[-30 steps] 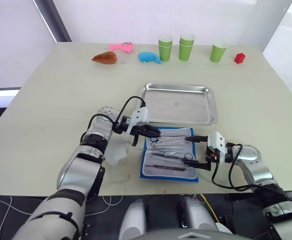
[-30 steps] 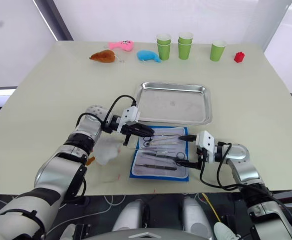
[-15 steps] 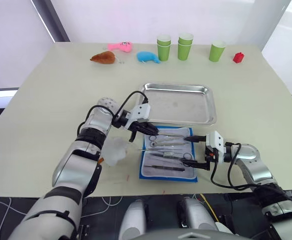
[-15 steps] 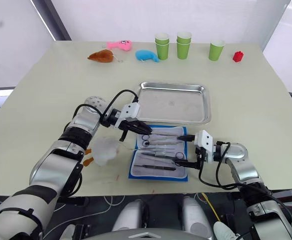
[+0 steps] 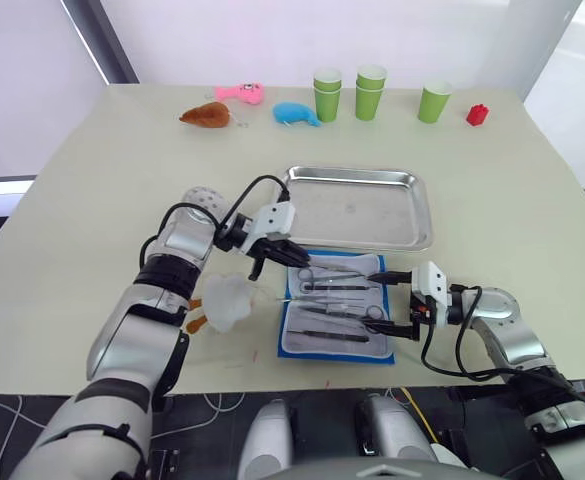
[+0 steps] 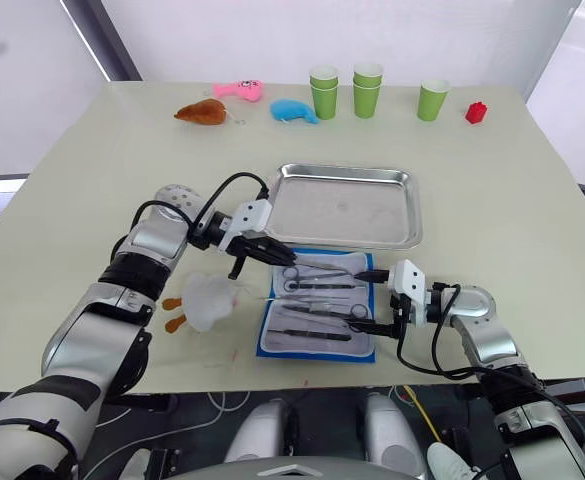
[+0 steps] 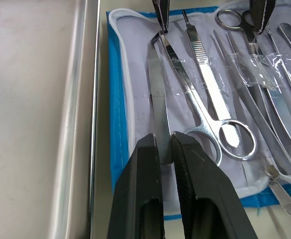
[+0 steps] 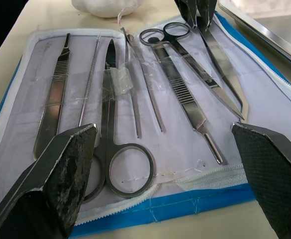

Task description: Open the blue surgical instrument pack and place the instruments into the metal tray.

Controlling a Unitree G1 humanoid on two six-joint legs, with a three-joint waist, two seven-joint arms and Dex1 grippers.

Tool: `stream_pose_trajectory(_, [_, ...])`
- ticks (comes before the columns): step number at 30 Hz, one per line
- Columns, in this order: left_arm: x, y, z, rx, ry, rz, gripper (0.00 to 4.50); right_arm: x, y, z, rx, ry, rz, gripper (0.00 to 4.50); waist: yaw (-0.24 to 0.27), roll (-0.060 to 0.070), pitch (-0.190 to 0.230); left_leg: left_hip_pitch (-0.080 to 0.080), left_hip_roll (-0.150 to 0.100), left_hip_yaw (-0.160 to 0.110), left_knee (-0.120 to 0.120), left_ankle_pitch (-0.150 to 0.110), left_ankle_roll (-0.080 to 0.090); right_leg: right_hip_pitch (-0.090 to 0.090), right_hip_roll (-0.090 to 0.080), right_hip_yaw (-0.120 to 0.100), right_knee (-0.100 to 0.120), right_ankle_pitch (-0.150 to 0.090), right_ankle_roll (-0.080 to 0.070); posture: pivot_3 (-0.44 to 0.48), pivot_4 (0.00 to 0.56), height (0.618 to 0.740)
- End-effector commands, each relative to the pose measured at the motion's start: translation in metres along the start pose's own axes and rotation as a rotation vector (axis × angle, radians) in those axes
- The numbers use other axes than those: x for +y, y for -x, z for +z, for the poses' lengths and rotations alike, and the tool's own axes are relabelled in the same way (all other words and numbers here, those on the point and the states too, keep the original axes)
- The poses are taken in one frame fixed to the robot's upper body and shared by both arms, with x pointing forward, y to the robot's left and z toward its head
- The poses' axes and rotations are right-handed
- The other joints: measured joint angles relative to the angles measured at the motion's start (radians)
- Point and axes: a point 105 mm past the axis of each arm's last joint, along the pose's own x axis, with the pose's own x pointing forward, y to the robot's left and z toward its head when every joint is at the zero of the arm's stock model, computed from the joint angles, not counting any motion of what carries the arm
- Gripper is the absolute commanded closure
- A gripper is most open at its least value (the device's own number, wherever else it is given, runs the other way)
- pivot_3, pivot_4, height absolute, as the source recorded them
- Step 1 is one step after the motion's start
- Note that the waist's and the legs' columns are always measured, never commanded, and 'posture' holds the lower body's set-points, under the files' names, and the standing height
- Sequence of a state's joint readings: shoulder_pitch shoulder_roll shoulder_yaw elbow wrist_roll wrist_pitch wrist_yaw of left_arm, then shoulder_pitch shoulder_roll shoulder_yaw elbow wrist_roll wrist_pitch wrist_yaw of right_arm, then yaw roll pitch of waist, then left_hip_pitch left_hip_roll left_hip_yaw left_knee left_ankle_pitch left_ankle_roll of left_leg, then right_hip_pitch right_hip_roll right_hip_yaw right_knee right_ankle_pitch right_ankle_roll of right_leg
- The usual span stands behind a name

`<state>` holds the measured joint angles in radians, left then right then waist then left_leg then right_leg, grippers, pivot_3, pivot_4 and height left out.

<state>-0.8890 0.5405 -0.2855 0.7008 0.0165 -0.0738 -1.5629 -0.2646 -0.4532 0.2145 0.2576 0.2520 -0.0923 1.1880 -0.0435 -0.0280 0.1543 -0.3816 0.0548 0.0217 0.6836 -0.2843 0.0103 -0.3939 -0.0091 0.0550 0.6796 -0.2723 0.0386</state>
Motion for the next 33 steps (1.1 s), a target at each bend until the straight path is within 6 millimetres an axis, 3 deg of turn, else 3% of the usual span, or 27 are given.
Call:
stream_pose_trajectory(1, [0.002, 0.020, 0.005, 0.003, -0.019, 0.032, 4.41, 0.020, 0.001, -0.040, 0.135, -0.129, 0.043, 0.00, 0.000, 0.000, 0.000, 0.000, 0.000, 0.000, 0.000, 0.000, 0.000, 0.000, 0.000, 0.000, 0.000, 0.000, 0.000, 0.000, 0.150, 0.740])
stream_pose_trajectory(20, [-0.006, 0.050, 0.002, 0.056, 0.008, 0.069, 4.41, 0.020, 0.001, -0.042, 0.140, -0.132, 0.052, 0.00, 0.001, 0.000, 0.000, 0.000, 0.000, 0.000, 0.000, 0.000, 0.000, 0.000, 0.000, 0.000, 0.000, 0.000, 0.000, 0.000, 0.150, 0.740])
stream_pose_trajectory(28, [-0.005, 0.077, 0.004, 0.110, -0.027, 0.097, 4.41, 0.021, 0.000, -0.042, 0.142, -0.131, 0.059, 0.00, 0.002, 0.000, 0.000, 0.000, 0.000, 0.000, 0.000, 0.000, 0.000, 0.000, 0.000, 0.000, 0.000, 0.000, 0.000, 0.000, 0.150, 0.740])
stream_pose_trajectory(33, [-0.008, 0.093, 0.016, 0.105, -0.059, 0.092, 4.41, 0.021, -0.001, -0.042, 0.143, -0.128, 0.064, 0.00, 0.002, 0.000, 0.000, 0.000, 0.001, 0.000, 0.000, 0.000, 0.000, 0.000, 0.000, 0.001, 0.000, 0.000, 0.000, 0.000, 0.150, 0.740])
